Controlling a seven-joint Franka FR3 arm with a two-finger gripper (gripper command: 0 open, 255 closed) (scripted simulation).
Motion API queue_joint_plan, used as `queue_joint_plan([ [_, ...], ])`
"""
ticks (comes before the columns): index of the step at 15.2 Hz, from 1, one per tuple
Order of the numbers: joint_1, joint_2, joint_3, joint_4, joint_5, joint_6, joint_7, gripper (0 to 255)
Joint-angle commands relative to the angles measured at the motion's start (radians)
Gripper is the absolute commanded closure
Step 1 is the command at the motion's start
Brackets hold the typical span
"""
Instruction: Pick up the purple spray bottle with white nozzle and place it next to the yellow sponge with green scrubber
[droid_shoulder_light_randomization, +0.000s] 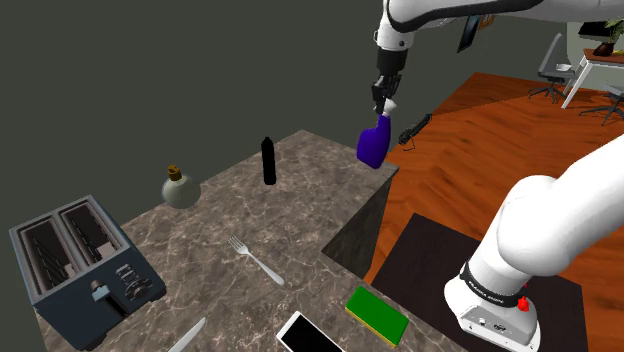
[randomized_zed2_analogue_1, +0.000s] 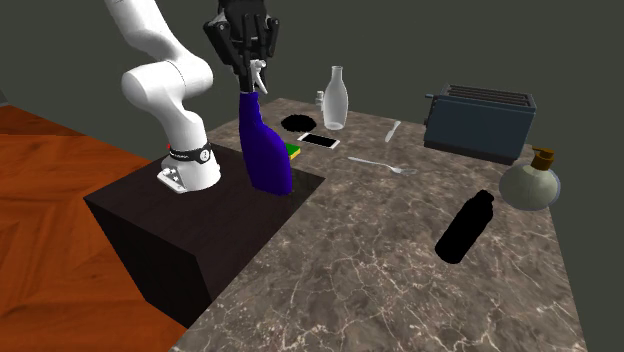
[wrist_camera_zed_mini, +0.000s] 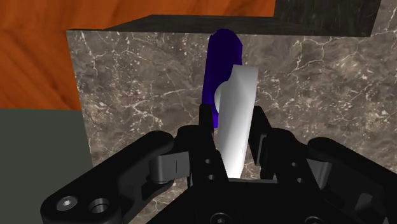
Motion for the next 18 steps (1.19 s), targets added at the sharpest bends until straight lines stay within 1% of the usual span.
queue_joint_plan([
  [1,0.003,-0.065,0.025,-0.041,-0.005,-0.025,0.031,255],
  [5,0.012,-0.189,0.085,-0.102,0.002,-0.092,0.097,255],
  [9,0.023,-0.301,0.147,-0.144,0.025,-0.166,0.16,255],
  [13,0.038,-0.399,0.211,-0.165,0.062,-0.247,0.225,255],
  [18,0.059,-0.501,0.293,-0.164,0.122,-0.351,0.309,255],
])
